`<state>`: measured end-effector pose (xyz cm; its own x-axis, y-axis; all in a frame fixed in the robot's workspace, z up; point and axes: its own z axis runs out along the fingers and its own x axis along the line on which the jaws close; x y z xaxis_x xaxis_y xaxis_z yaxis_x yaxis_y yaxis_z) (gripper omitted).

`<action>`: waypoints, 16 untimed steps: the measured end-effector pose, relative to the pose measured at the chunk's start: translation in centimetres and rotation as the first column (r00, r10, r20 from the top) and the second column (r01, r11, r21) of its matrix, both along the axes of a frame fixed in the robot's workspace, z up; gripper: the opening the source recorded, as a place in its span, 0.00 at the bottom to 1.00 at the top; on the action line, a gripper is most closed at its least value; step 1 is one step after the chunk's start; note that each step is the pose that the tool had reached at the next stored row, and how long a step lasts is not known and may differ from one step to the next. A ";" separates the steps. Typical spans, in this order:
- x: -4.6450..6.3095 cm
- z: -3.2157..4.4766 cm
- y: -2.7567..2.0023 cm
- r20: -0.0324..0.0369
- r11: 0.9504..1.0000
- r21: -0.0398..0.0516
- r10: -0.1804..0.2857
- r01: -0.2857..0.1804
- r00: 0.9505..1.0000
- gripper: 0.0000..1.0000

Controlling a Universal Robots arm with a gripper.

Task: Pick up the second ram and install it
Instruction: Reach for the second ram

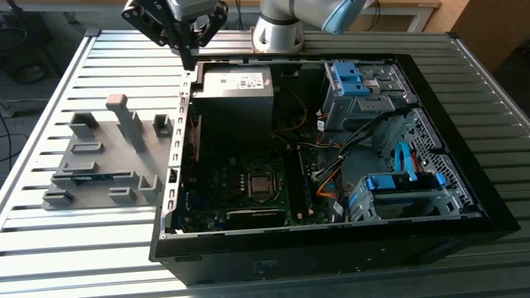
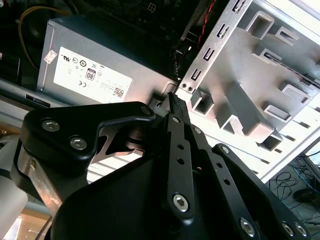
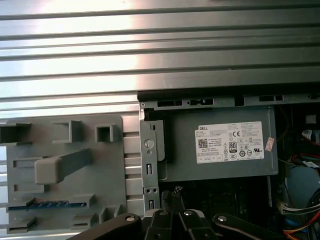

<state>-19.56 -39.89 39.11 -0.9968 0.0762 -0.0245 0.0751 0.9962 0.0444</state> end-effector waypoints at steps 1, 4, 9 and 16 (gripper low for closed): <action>0.0 0.00 0.00 0.000 1.000 0.000 0.000 0.000 1.000 0.11; -0.1 0.00 0.00 0.000 1.000 0.000 0.000 0.000 1.000 0.11; -0.2 0.00 0.00 0.000 1.000 0.000 0.000 0.000 1.000 0.11; -0.4 -0.01 0.00 0.000 1.000 0.000 0.000 0.000 1.000 0.11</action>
<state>-19.95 -39.89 39.10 -0.9968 0.0762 -0.0245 0.0751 0.9962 0.0444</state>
